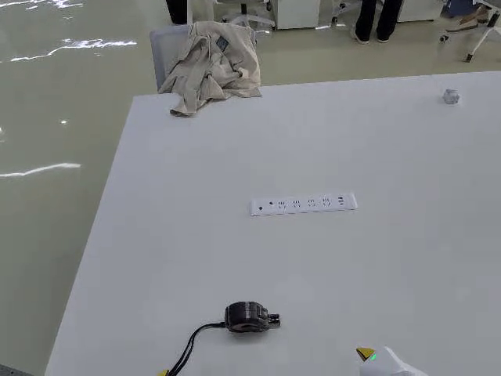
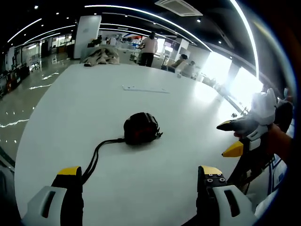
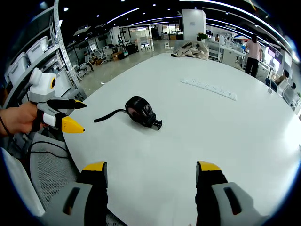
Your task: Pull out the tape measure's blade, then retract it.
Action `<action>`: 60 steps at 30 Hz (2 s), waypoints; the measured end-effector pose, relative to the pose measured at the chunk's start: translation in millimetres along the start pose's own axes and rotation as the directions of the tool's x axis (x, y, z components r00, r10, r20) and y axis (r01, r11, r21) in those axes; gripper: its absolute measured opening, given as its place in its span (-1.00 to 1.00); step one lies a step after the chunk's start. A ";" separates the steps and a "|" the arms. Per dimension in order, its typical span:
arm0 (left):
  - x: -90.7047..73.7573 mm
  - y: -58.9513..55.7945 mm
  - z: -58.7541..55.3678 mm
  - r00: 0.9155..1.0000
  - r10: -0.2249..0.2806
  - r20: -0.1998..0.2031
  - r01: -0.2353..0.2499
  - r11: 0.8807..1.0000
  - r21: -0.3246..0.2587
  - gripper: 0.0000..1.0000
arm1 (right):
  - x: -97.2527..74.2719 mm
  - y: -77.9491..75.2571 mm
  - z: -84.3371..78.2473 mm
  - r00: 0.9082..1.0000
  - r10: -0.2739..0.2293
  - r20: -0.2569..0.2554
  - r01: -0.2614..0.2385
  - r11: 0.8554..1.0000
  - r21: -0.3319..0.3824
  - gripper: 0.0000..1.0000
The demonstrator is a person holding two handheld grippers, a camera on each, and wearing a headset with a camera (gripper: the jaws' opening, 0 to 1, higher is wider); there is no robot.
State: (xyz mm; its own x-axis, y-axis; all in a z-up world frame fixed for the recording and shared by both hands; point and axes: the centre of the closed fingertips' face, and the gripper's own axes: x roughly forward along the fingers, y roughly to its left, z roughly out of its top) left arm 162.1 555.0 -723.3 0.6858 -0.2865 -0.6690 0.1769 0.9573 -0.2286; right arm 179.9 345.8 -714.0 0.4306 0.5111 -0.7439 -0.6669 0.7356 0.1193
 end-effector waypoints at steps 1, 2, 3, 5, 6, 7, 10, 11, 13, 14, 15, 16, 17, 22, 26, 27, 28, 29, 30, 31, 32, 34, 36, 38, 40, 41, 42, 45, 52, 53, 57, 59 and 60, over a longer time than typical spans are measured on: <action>1.2 0.0 0.4 1.000 -0.005 0.000 0.005 1.000 0.004 0.99 | 0.9 0.1 0.6 1.000 0.003 0.000 -0.003 1.000 -0.002 0.57; 2.4 0.3 1.0 1.000 -0.008 0.001 0.008 1.000 0.008 0.99 | 1.8 0.5 1.3 1.000 0.007 0.001 -0.007 1.000 -0.008 0.57; 3.7 1.3 1.9 1.000 -0.007 0.001 0.007 1.000 0.022 0.99 | 3.4 0.3 2.6 1.000 0.009 0.002 -0.009 1.000 -0.015 0.57; 6.0 1.9 3.4 1.000 -0.014 0.000 0.014 0.999 0.034 0.99 | 6.3 0.4 4.6 1.000 0.017 0.003 -0.017 1.000 -0.026 0.56; 6.8 2.5 4.3 1.000 -0.014 0.000 0.014 0.999 0.041 0.99 | 7.7 0.2 5.4 1.000 0.019 0.004 -0.019 0.999 -0.030 0.56; 7.5 3.0 4.7 1.000 -0.015 -0.002 0.015 0.999 0.047 0.99 | 9.0 0.0 6.1 1.000 0.020 0.004 -0.020 0.999 -0.034 0.56; 10.5 4.6 7.7 1.000 -0.026 0.002 0.026 0.997 0.073 0.99 | 15.0 -0.1 8.4 1.000 0.031 0.002 -0.031 0.998 -0.051 0.54; 11.1 4.8 8.4 1.000 -0.029 0.003 0.029 0.996 0.082 0.98 | 16.8 -0.3 8.6 0.999 0.033 0.001 -0.033 0.998 -0.057 0.54; 12.3 4.8 12.5 0.999 -0.042 0.023 0.039 0.993 0.114 0.92 | 20.2 -0.8 9.9 0.999 0.038 0.001 -0.038 0.997 -0.071 0.52; 12.0 4.8 12.4 0.999 -0.042 0.022 0.039 0.992 0.116 0.91 | 21.3 -1.0 10.4 0.999 0.040 0.000 -0.040 0.996 -0.075 0.51; 13.3 4.5 14.5 0.998 -0.050 0.030 0.045 0.991 0.129 0.90 | 23.1 0.0 11.1 0.999 0.052 0.002 -0.052 0.995 -0.087 0.50; 14.0 4.7 14.9 0.998 -0.052 0.031 0.048 0.990 0.133 0.90 | 24.1 0.8 12.1 0.998 0.059 0.005 -0.058 0.994 -0.093 0.48; 14.9 4.6 15.4 0.998 -0.057 0.032 0.052 0.989 0.136 0.90 | 25.3 1.2 12.7 0.998 0.062 0.005 -0.061 0.993 -0.097 0.48; 21.3 2.6 18.8 0.995 -0.087 0.039 0.079 0.981 0.175 0.90 | 34.6 2.7 14.5 0.996 0.087 0.001 -0.085 0.986 -0.145 0.45; 27.8 -2.6 23.9 0.991 -0.126 0.053 0.111 0.968 0.223 0.90 | 41.4 0.9 16.5 0.995 0.096 -0.004 -0.095 0.978 -0.185 0.43; 29.1 -2.4 24.5 0.991 -0.124 0.053 0.109 0.968 0.228 0.90 | 42.8 0.3 17.2 0.995 0.097 -0.004 -0.096 0.976 -0.194 0.42; 31.0 -3.5 26.5 0.989 -0.136 0.061 0.117 0.962 0.245 0.90 | 44.6 -0.4 17.4 0.995 0.102 -0.007 -0.101 0.974 -0.201 0.41; 32.5 -3.8 26.6 0.989 -0.138 0.058 0.119 0.960 0.255 0.89 | 45.7 -1.0 17.8 0.995 0.104 -0.009 -0.104 0.973 -0.206 0.41; 34.6 -3.2 25.8 0.989 -0.138 0.048 0.121 0.956 0.266 0.88 | 46.7 -2.2 18.7 0.994 0.105 -0.009 -0.104 0.971 -0.217 0.41; 35.6 -3.5 26.7 0.988 -0.143 0.050 0.125 0.956 0.264 0.86 | 47.0 -2.5 19.6 0.994 0.106 -0.009 -0.106 0.969 -0.223 0.41; 36.5 -3.8 27.6 0.988 -0.149 0.051 0.130 0.955 0.268 0.86 | 47.7 -3.0 20.2 0.994 0.110 -0.009 -0.110 0.968 -0.226 0.40; 38.5 -4.5 29.3 0.987 -0.156 0.047 0.136 0.948 0.289 0.84 | 50.7 -5.1 20.5 0.993 0.115 -0.010 -0.114 0.963 -0.245 0.39; 41.5 -5.7 30.5 0.984 -0.171 0.048 0.149 0.941 0.303 0.83 | 53.2 -5.6 20.8 0.992 0.127 -0.012 -0.126 0.957 -0.260 0.39; 44.4 -6.5 31.4 0.982 -0.181 0.044 0.158 0.933 0.323 0.81 | 55.2 -6.2 21.4 0.991 0.135 -0.015 -0.133 0.950 -0.284 0.38; 46.1 -6.6 34.4 0.980 -0.193 0.046 0.166 0.926 0.338 0.79 | 59.1 -7.3 20.7 0.990 0.143 -0.019 -0.142 0.943 -0.300 0.37; 46.8 -6.9 35.4 0.979 -0.199 0.046 0.171 0.922 0.348 0.78 | 60.2 -7.9 20.8 0.989 0.145 -0.020 -0.144 0.941 -0.308 0.36; 47.7 -6.7 35.4 0.978 -0.202 0.040 0.175 0.917 0.358 0.76 | 61.1 -8.2 21.2 0.989 0.148 -0.020 -0.147 0.937 -0.316 0.35; 51.4 -5.1 36.9 0.977 -0.210 0.027 0.184 0.905 0.383 0.73 | 64.7 -10.1 23.1 0.988 0.154 -0.022 -0.153 0.930 -0.336 0.32; 59.5 -3.7 40.9 0.973 -0.229 -0.009 0.209 0.871 0.444 0.73 | 74.2 -12.4 23.5 0.984 0.174 -0.039 -0.176 0.910 -0.376 0.28; 61.3 -4.0 42.1 0.972 -0.233 -0.015 0.214 0.865 0.454 0.73 | 76.7 -13.4 23.5 0.983 0.176 -0.042 -0.179 0.904 -0.389 0.27; 66.9 -5.2 44.6 0.970 -0.242 -0.034 0.228 0.847 0.480 0.72 | 82.9 -15.2 29.0 0.981 0.190 -0.021 -0.181 0.886 -0.427 0.23; 70.5 -5.6 44.7 0.969 -0.242 -0.049 0.233 0.833 0.501 0.71 | 86.3 -16.5 31.3 0.980 0.198 -0.023 -0.188 0.879 -0.438 0.22; 72.0 -5.9 44.4 0.968 -0.244 -0.057 0.238 0.828 0.508 0.70 | 88.3 -17.1 31.8 0.979 0.202 -0.026 -0.192 0.872 -0.451 0.21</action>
State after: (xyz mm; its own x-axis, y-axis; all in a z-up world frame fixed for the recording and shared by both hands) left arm 241.8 530.5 -738.7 0.5806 -0.5130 -0.6323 0.6683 0.7439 0.0102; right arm 248.7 392.5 -760.8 0.2706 0.6377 -0.7212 -0.9382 0.3426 -0.0491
